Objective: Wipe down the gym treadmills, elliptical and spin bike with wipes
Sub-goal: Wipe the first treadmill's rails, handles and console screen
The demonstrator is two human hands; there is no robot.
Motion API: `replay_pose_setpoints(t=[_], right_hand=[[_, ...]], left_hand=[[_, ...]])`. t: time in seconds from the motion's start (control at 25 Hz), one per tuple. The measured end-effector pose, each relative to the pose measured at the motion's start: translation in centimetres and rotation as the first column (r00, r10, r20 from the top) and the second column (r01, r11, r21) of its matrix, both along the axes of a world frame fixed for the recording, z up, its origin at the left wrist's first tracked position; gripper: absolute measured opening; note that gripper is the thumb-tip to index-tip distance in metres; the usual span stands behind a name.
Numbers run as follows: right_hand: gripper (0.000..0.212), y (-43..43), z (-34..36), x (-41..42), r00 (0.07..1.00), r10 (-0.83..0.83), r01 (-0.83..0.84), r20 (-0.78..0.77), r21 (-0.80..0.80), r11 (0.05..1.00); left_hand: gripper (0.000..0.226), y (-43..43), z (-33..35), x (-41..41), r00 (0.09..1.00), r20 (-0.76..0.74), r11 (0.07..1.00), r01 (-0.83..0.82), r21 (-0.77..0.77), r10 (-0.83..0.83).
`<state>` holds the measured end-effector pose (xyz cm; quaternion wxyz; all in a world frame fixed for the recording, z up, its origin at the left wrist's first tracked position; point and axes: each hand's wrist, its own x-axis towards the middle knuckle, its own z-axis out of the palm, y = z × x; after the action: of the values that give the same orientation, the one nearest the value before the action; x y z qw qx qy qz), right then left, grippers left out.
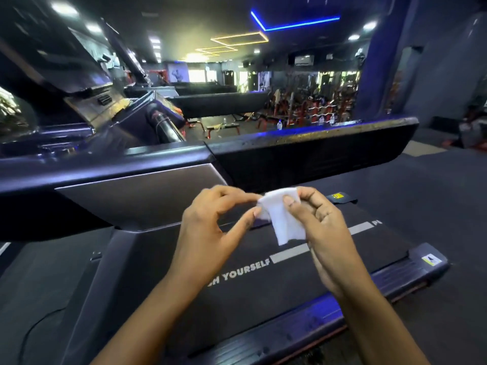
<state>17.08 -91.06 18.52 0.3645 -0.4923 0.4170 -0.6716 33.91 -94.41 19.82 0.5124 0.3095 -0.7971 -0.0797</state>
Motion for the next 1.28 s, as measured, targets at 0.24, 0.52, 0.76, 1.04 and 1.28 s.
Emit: replay_pose_setpoints(t=[0.24,0.52,0.76,1.04,1.28], right_hand=[[0.006,-4.9,2.4,-2.1,0.949,-0.304,0.296,-0.085,-0.088,0.951],[0.035,-9.1,5.3,1.9,0.653,-0.638,0.337,-0.409,-0.597,0.728],[0.037,-12.9,0.1,3.0,0.283,-0.787,0.023,-0.548,-0.817,0.577],[0.053,-13.1,0.7,-5.6,0.189,-0.784,0.330,-0.592,-0.713,0.618],[0.044,-13.5,4.2,2.8,0.234,-0.737,0.022,-0.634,-0.755,0.656]], left_hand=[[0.065,-8.6,4.9,2.9,0.769,0.494,0.852,-0.123,-0.509,0.407],[0.082,-11.3,5.7,5.0,0.570,0.599,0.807,-0.219,-0.549,0.562],[0.075,-11.8,5.2,5.4,0.604,0.590,0.802,-0.147,-0.578,0.536],[0.074,-12.0,5.1,5.3,0.593,0.582,0.791,-0.162,-0.590,0.556],[0.073,-12.0,5.1,5.1,0.594,0.587,0.798,-0.166,-0.579,0.550]])
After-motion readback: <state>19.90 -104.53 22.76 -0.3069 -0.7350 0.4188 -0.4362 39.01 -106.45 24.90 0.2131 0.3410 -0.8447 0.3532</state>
